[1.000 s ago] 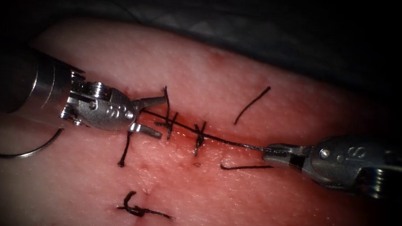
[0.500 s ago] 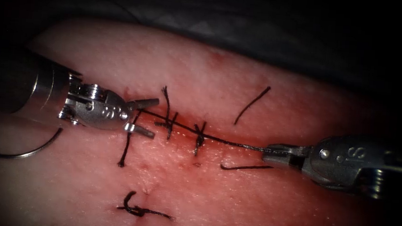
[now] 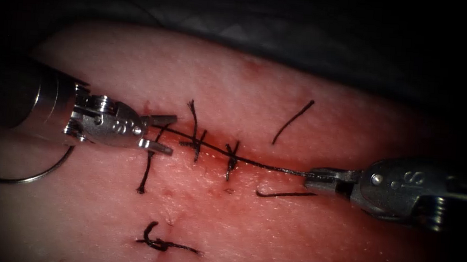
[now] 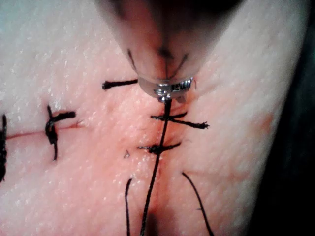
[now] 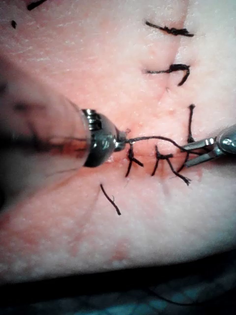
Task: Wound Closure
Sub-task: Reposition grip to obtain more length on the working end
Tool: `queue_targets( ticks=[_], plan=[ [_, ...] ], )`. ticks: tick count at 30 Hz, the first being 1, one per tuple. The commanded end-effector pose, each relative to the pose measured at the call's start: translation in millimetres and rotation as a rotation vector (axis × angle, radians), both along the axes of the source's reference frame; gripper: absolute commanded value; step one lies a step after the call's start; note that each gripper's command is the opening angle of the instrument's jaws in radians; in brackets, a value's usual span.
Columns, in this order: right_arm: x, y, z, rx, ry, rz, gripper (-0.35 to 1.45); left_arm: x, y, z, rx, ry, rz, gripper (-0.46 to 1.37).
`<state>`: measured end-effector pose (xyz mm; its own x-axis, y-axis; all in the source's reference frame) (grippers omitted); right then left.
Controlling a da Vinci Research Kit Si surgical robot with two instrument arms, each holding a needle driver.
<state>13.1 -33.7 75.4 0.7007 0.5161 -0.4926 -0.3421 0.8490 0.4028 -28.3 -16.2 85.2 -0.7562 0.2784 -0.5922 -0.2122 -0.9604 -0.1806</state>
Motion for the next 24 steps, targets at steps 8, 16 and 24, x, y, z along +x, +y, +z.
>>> queue_targets(
  ticks=[8, 16, 24],
  plan=[
    [0.0, 0.0, 0.0, -0.001, -0.001, 0.001, -0.35, 0.8, 0.4, 0.0, 0.025, -0.004, -0.015, -0.35],
    [0.0, -0.1, 0.0, -0.002, -0.001, 0.001, -0.35, 1.2, 1.6, -2.1, 0.039, -0.011, -0.002, -0.35],
    [0.1, -0.2, 0.2, 0.0, 0.001, -0.003, -0.35, 1.7, 3.0, -4.9, 0.004, -0.035, -0.018, -0.35]
  ],
)
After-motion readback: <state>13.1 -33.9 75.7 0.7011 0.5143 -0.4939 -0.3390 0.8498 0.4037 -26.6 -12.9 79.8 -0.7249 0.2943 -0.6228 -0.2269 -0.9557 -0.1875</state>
